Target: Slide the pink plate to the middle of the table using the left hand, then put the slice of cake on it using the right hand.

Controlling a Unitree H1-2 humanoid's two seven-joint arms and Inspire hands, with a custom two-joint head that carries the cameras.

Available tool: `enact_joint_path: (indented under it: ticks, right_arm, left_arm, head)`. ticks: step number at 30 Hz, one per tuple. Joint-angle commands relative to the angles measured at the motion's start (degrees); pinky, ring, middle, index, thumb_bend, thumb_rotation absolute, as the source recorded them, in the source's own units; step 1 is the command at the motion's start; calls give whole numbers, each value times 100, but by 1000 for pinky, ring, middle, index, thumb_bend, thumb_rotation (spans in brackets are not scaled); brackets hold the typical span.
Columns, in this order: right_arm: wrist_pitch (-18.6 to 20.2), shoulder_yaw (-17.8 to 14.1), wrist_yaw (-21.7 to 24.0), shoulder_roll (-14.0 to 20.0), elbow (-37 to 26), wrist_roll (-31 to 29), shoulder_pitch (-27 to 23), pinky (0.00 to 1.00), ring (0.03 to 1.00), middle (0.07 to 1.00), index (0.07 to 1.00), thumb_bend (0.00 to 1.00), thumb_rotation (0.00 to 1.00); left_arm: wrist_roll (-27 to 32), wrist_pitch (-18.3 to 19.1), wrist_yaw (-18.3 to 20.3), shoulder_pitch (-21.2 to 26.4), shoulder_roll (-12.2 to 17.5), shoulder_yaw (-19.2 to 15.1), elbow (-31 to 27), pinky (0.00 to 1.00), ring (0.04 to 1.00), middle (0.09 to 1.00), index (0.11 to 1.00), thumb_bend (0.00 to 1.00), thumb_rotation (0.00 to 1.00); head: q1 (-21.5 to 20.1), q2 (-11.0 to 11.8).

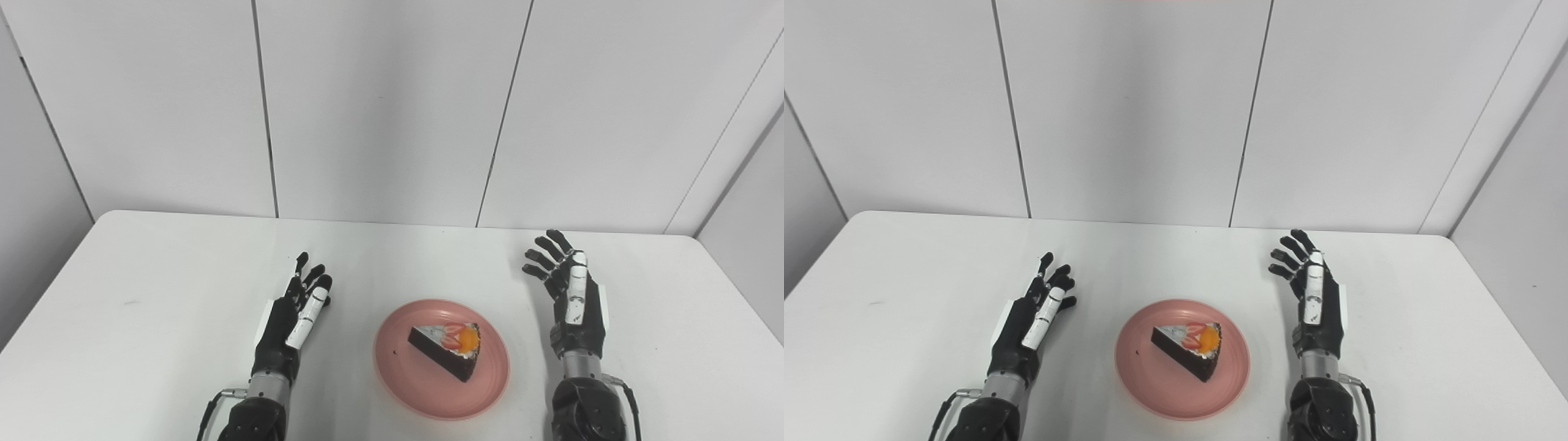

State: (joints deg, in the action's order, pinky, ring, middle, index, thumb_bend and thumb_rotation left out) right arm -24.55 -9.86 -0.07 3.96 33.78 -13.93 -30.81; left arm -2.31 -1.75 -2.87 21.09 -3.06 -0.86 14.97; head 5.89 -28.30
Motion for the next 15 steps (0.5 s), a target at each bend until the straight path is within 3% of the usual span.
enact_joint_path:
  ticks: [1,10,15]
  right_arm:
    - [-34,10,123,-180,129,-82,191,700,758,804,785,750,973]
    - [536,89,77,-278,-286,-83,330,678,742,804,791,764,965]
    - [948,137,166,-222,-434,-88,374,743,791,847,855,766,996]
  left_arm:
    - [-82,-53,-188,106,5,-44,73,871,905,937,959,753,775]
    - [-45,35,-180,129,19,-65,134,899,929,950,966,734,778]
    - [-66,-36,-252,123,-36,-76,179,928,930,953,965,732,775]
  head:
    - [9,-1]
    - [-58,-13]
    - [-54,-30]
